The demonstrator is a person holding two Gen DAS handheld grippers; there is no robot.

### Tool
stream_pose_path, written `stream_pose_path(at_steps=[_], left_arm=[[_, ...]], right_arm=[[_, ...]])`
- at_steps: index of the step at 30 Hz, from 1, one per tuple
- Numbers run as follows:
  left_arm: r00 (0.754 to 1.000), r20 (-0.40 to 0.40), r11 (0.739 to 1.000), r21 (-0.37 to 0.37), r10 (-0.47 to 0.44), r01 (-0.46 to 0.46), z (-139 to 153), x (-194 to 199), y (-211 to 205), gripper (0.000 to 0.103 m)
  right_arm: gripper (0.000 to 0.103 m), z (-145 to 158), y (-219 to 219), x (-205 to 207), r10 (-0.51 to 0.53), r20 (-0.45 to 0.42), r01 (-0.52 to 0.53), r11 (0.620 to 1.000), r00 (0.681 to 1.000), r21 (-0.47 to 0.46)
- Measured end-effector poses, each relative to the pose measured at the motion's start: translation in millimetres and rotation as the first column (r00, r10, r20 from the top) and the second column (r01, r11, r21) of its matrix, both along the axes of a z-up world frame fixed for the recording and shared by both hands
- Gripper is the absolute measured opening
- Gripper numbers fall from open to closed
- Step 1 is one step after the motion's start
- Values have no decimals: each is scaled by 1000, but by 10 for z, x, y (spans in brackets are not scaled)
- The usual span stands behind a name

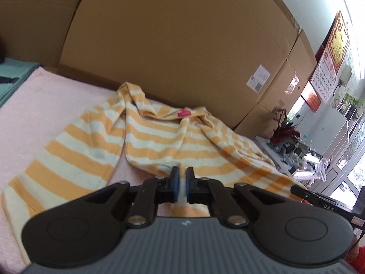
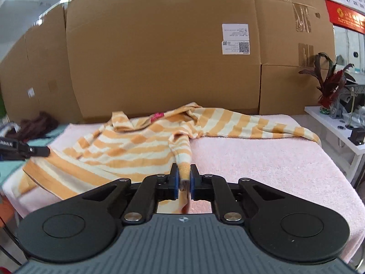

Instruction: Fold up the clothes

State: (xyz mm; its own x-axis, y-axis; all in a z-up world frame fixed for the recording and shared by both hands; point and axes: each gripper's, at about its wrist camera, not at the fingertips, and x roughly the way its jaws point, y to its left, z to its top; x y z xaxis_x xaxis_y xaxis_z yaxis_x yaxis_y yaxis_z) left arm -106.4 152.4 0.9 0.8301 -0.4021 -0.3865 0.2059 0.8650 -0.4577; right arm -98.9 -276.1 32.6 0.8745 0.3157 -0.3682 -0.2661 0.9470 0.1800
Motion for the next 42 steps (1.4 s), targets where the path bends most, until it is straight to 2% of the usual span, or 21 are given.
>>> stream_pose_path(at_steps=[4,7,11,14,16,18,21,23,24,25,27,29,30,32,33,34,35,38,42], left_arm=[[998,43,999,2,38,-38,206,-93,164,0],[998,36,999,-11,45,-44,225,-185,238,0],[998,17,998,7,57,-57,117,-309,274,0],[995,-59,997,-19,78,-79,-67,-271,344,0],[991,-107,996,-36,77,-81,-175,-249,376,0],[991,-126,998,-3,55,-55,-227,-260,320,0],[989,-143,994,109,39,-23,-279,-272,179,0],[988,-155,983,181,29,0,-352,-279,79,12],[986,-164,977,211,25,11,-392,-279,36,29],[985,-173,974,225,16,24,-436,-283,6,38],[979,-203,973,223,-16,62,-515,-291,-52,39],[981,-191,970,230,-33,78,-529,-341,-116,48],[981,-190,972,217,-43,84,-532,-348,-141,58],[980,-191,978,185,-62,98,-538,-355,-189,53],[980,-187,979,176,-67,101,-552,-345,-226,39],[981,-182,980,168,-72,103,-568,-333,-265,9],[980,-187,982,162,-63,94,-595,-310,-294,0],[984,-170,988,135,-46,69,-580,-310,-276,0],[995,-100,991,126,-25,37,-416,-423,-166,0]], right_arm=[[9,181,-233,-54,25,16,-28,979,1000,201],[9,232,-343,-111,21,20,-26,965,1000,260],[9,148,-390,-191,21,-31,-13,971,999,237],[9,26,-357,-228,16,-82,-1,984,997,179],[9,-32,-363,-267,53,-99,-31,977,994,211],[9,-37,-342,-340,81,-87,-60,973,993,223],[9,-38,-314,-390,75,-79,-59,982,994,181],[9,-54,-311,-403,61,-84,-47,987,995,154],[9,-70,-319,-398,48,-91,-35,989,995,142],[9,-93,-325,-397,36,-97,-23,991,995,132],[9,-130,-317,-400,25,-102,-13,992,994,122],[9,-164,-286,-409,20,-101,-9,995,995,104],[9,-178,-270,-413,17,-100,-8,996,995,93],[9,-204,-241,-420,9,-96,-2,998,995,65],[10,-213,-234,-419,6,-93,-1,998,996,61],[10,-221,-228,-418,4,-91,1,998,996,58],[10,-225,-230,-417,4,-90,2,998,996,65],[9,-214,-238,-444,3,-78,2,997,997,71],[9,-172,-263,-496,12,-61,-7,996,998,84]])
